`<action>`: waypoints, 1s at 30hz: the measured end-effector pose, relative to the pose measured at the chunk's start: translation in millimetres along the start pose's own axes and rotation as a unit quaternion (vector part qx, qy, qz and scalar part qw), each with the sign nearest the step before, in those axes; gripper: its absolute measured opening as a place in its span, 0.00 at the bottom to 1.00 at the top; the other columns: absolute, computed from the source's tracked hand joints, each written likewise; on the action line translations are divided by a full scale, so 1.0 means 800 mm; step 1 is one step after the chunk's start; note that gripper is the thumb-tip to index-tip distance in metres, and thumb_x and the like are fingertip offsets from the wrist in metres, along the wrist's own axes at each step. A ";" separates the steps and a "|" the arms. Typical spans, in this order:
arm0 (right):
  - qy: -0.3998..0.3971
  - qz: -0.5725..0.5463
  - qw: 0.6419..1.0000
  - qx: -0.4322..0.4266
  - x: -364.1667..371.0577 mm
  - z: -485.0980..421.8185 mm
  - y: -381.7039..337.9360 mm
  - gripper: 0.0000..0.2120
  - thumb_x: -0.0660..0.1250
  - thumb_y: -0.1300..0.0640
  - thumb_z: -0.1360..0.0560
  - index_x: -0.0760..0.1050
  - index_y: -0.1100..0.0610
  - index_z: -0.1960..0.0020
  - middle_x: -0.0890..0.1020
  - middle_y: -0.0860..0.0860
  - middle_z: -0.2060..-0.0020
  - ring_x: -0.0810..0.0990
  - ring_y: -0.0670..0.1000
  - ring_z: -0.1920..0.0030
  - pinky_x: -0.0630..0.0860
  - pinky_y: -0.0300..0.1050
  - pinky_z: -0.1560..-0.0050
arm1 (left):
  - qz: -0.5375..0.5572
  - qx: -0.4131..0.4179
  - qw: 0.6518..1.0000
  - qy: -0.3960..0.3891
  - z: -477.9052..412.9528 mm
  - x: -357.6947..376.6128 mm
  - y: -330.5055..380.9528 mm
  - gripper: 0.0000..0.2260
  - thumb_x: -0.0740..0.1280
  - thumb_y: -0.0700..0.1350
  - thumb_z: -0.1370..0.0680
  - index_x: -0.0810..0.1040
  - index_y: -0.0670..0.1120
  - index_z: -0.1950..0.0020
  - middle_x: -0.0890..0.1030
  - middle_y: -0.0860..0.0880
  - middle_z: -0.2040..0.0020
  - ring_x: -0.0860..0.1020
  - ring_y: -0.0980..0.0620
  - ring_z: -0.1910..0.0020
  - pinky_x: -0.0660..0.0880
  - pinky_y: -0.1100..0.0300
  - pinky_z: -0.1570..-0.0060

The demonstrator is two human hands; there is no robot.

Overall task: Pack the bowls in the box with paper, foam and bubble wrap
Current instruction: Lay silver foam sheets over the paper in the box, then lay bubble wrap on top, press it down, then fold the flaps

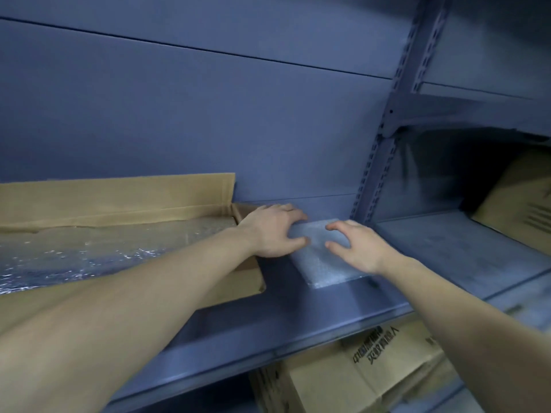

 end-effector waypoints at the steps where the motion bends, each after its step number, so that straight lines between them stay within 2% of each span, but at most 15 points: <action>1: -0.001 0.001 1.000 0.009 0.000 0.005 0.014 0.24 0.64 0.43 0.22 0.71 0.54 0.31 0.75 0.53 0.34 0.72 0.55 0.32 0.65 0.45 0.31 | -0.002 0.007 1.000 -0.010 -0.009 0.006 0.012 0.29 0.58 0.65 0.25 0.69 0.53 0.28 0.73 0.50 0.30 0.71 0.47 0.31 0.64 0.51 0.30; 5: -0.020 0.005 0.999 0.042 0.012 0.019 0.070 0.23 0.64 0.45 0.21 0.70 0.52 0.30 0.73 0.52 0.33 0.70 0.54 0.31 0.66 0.48 0.30 | -0.014 0.033 0.998 -0.051 -0.040 0.042 0.056 0.28 0.60 0.63 0.22 0.66 0.53 0.25 0.68 0.51 0.25 0.66 0.49 0.27 0.59 0.53 0.26; 9: -0.029 0.012 0.998 0.054 0.036 0.029 0.102 0.22 0.66 0.47 0.22 0.71 0.53 0.30 0.74 0.54 0.33 0.71 0.55 0.31 0.65 0.47 0.30 | 0.020 0.004 0.991 -0.132 -0.059 0.102 0.070 0.29 0.59 0.63 0.21 0.64 0.50 0.24 0.67 0.47 0.25 0.66 0.46 0.27 0.64 0.50 0.29; 13: -0.027 0.017 0.998 0.054 0.063 0.031 0.115 0.23 0.66 0.48 0.21 0.70 0.53 0.29 0.73 0.53 0.31 0.69 0.54 0.30 0.65 0.47 0.30 | 0.020 -0.029 0.982 -0.187 -0.056 0.155 0.068 0.30 0.61 0.62 0.21 0.65 0.45 0.24 0.69 0.44 0.28 0.69 0.44 0.30 0.67 0.51 0.32; 16: -0.035 0.022 0.998 0.037 0.084 0.032 0.118 0.23 0.65 0.48 0.21 0.70 0.51 0.28 0.71 0.50 0.29 0.67 0.52 0.27 0.64 0.50 0.28 | 0.012 -0.028 0.983 -0.182 -0.052 0.169 0.064 0.26 0.62 0.59 0.21 0.72 0.44 0.30 0.74 0.43 0.33 0.72 0.44 0.35 0.70 0.53 0.37; 18: -0.031 0.015 0.999 0.029 0.088 0.031 0.120 0.22 0.65 0.47 0.21 0.72 0.49 0.29 0.72 0.48 0.29 0.67 0.51 0.27 0.65 0.50 0.28 | 0.014 -0.026 0.984 -0.174 -0.054 0.170 0.061 0.21 0.62 0.57 0.20 0.76 0.42 0.37 0.77 0.43 0.38 0.74 0.43 0.39 0.72 0.55 0.44; 20: -0.035 0.015 0.999 0.025 0.087 0.029 0.121 0.21 0.65 0.46 0.21 0.73 0.48 0.29 0.72 0.48 0.29 0.68 0.50 0.28 0.66 0.51 0.28 | 0.019 -0.022 0.984 -0.175 -0.056 0.169 0.061 0.15 0.61 0.54 0.19 0.76 0.43 0.45 0.78 0.42 0.42 0.75 0.42 0.42 0.70 0.57 0.49; 22: -0.047 0.018 0.998 0.026 0.086 0.028 0.121 0.21 0.64 0.46 0.21 0.72 0.48 0.29 0.72 0.47 0.29 0.68 0.50 0.28 0.65 0.50 0.28 | 0.034 -0.026 0.984 -0.174 -0.057 0.167 0.060 0.11 0.59 0.50 0.18 0.76 0.44 0.50 0.78 0.41 0.43 0.76 0.43 0.44 0.70 0.57 0.50; 23: -0.052 0.022 0.998 0.029 0.086 0.028 0.120 0.21 0.63 0.46 0.20 0.72 0.48 0.29 0.72 0.47 0.28 0.68 0.50 0.28 0.65 0.51 0.28 | 0.035 -0.026 0.984 -0.174 -0.058 0.165 0.062 0.10 0.58 0.47 0.18 0.76 0.44 0.50 0.78 0.40 0.43 0.76 0.42 0.45 0.70 0.58 0.51; 26: -0.052 0.024 0.998 0.040 0.085 0.030 0.116 0.20 0.59 0.50 0.18 0.69 0.50 0.27 0.70 0.48 0.27 0.67 0.52 0.27 0.64 0.50 0.28 | 0.014 -0.039 0.984 -0.174 -0.056 0.163 0.064 0.11 0.58 0.40 0.20 0.77 0.41 0.42 0.76 0.40 0.40 0.76 0.41 0.43 0.69 0.58 0.51; 28: -0.040 0.022 0.998 0.047 0.082 0.033 0.116 0.21 0.58 0.53 0.18 0.68 0.50 0.26 0.70 0.49 0.27 0.67 0.52 0.27 0.63 0.49 0.28 | 0.000 -0.049 0.985 -0.164 -0.056 0.159 0.065 0.12 0.59 0.37 0.22 0.76 0.41 0.40 0.76 0.40 0.39 0.76 0.41 0.43 0.69 0.58 0.53; 30: -0.016 0.025 0.998 0.060 0.072 0.034 0.120 0.23 0.59 0.55 0.19 0.66 0.50 0.25 0.69 0.50 0.26 0.66 0.53 0.27 0.65 0.52 0.29 | 0.000 -0.054 0.988 -0.143 -0.057 0.148 0.068 0.13 0.59 0.34 0.22 0.76 0.40 0.40 0.76 0.39 0.40 0.77 0.40 0.43 0.69 0.56 0.54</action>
Point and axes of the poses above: each hand's wrist, its own z-axis away from the middle knuckle, its own x-axis out of the palm, y = z × x, the point moved 10 cm from there along -z, towards the middle knuckle
